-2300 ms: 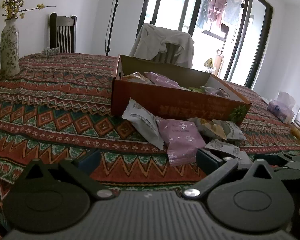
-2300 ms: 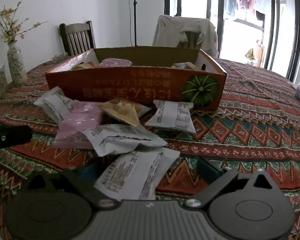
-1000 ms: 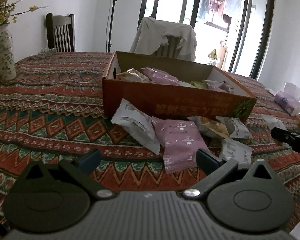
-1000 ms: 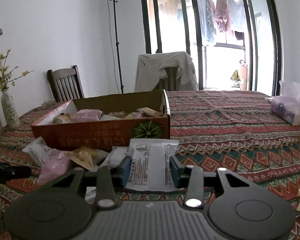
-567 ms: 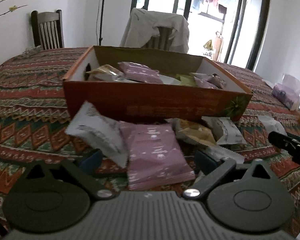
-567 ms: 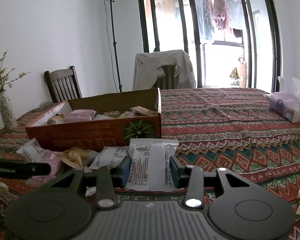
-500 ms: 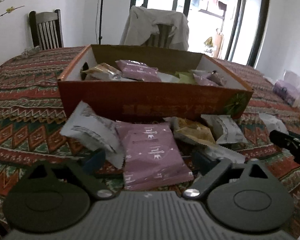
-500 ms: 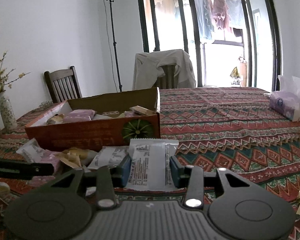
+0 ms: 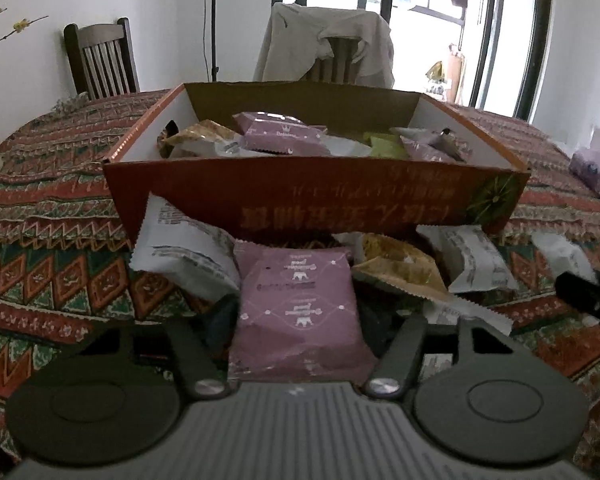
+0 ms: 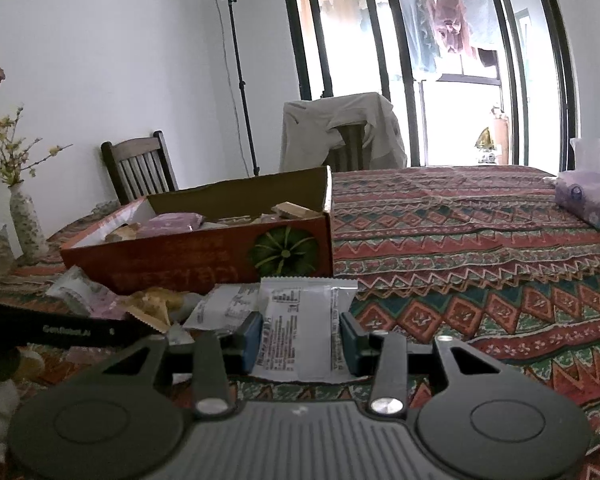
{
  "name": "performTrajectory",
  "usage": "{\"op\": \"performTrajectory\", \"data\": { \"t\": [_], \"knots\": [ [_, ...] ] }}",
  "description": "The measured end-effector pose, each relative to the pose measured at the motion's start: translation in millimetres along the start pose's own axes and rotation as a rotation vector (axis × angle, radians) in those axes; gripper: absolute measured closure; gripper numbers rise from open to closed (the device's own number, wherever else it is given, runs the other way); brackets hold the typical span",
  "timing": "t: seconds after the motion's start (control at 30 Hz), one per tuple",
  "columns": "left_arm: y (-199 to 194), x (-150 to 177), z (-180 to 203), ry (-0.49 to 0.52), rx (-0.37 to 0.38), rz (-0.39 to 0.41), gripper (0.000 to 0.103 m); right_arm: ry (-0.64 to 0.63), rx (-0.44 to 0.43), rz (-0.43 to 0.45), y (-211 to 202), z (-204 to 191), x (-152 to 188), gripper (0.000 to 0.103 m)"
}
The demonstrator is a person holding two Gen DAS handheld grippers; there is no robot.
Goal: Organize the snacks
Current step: 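Grasp a white wrapper packet with the right gripper while the left grasps a pink packet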
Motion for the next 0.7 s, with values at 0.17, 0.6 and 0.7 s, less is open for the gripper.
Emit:
{"op": "performTrajectory", "data": {
  "t": [0.17, 0.6, 0.7],
  "knots": [
    [-7.2, 1.9, -0.9, 0.005, 0.006, 0.013, 0.04, -0.011, -0.008, 0.005, -3.9, -5.0, 0.9, 0.063],
    [-41.9, 3.0, -20.1, -0.02, 0.043, 0.098, 0.04, -0.044, 0.014, 0.053, -22.0, -23.6, -8.2, 0.062],
    [-52.5, -0.7, -23.2, -0.023, 0.057, 0.133, 0.04, -0.058, 0.016, 0.061, -23.7, -29.2, -12.1, 0.062]
  ]
}}
Point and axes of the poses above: each gripper's, at about its wrist camera, not at the fingertips, and y roughly the way its jaws point, z to its right, x to its underside, the point moved 4 cm from there along y, roughly the way its jaws point, and after that the axes turned 4 degrees about -x, right-handed, at the moved point
